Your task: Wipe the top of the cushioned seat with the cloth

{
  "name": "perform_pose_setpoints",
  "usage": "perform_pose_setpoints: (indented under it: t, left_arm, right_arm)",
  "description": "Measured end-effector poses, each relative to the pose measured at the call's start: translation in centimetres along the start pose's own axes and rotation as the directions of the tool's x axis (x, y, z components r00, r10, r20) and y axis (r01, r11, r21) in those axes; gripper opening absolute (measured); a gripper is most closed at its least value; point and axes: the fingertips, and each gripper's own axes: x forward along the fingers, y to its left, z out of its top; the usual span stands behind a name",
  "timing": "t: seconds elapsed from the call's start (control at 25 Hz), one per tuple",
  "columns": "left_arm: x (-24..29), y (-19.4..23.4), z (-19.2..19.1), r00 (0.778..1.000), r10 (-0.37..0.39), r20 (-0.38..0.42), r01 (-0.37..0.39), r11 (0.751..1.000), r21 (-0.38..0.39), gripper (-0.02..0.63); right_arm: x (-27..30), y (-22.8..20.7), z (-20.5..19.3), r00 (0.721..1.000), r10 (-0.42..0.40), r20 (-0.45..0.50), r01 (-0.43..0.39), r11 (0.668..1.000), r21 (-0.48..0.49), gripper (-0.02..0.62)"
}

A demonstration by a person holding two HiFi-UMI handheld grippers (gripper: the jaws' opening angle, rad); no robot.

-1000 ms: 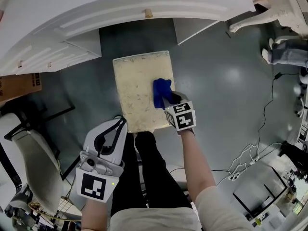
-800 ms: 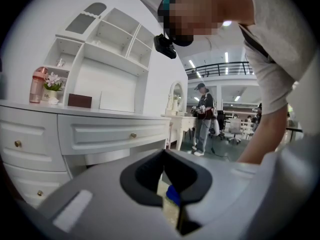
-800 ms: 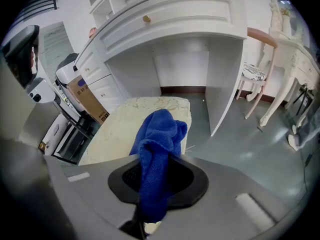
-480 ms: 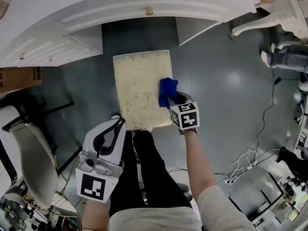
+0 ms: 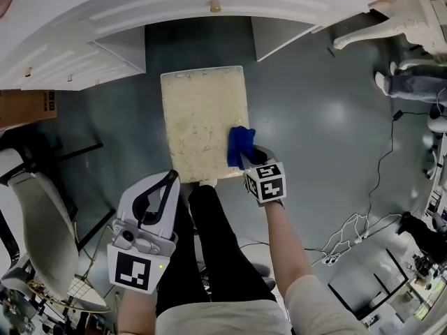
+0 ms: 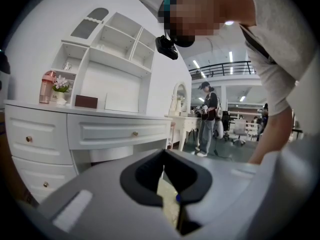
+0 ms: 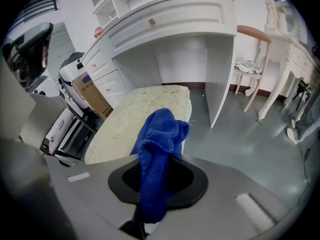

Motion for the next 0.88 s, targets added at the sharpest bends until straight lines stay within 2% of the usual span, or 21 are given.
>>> perform_pose_setpoints:
  t: [0.4, 0.88]
  left_arm:
    - [-3.5, 1.0, -1.4, 0.999, 0.032, -0.012, -0.032, 0.999, -0.020, 0.000]
    - [-7.7, 3.8, -2.3, 0.998, 0.064, -0.004, -0.064, 0.998, -0.027, 0.000]
  right_arm:
    - [0.2, 1.0, 0.3, 0.999, -0.035, -0.011, 0.035, 0.999, -0.016, 0.058]
    - [3.4, 10.6, 2.2, 0.998, 0.047, -0.038, -0.051, 0.989, -0.142, 0.058]
